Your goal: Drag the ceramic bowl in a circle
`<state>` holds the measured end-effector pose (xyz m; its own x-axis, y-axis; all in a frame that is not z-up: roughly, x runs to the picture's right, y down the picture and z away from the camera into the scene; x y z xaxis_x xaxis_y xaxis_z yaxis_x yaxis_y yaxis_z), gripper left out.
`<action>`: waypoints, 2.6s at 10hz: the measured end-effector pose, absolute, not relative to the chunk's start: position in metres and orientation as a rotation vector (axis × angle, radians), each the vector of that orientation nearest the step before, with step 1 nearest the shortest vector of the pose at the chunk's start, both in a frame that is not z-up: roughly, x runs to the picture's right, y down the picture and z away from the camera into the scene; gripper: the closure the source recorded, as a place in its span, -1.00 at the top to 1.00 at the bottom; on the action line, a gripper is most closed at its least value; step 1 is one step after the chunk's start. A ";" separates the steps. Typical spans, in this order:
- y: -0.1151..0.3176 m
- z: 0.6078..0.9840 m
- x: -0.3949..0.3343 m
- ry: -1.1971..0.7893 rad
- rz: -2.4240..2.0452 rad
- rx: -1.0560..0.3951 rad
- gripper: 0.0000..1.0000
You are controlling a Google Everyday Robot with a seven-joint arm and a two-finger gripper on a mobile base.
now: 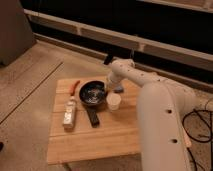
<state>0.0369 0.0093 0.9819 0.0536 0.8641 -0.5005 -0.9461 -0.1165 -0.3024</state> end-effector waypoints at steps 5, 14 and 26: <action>-0.040 1.001 0.043 0.131 1.565 -0.658 -1.00; -0.062 0.997 -0.037 0.049 1.457 -0.699 -1.00; 0.037 0.982 0.057 0.206 1.704 -0.759 -1.00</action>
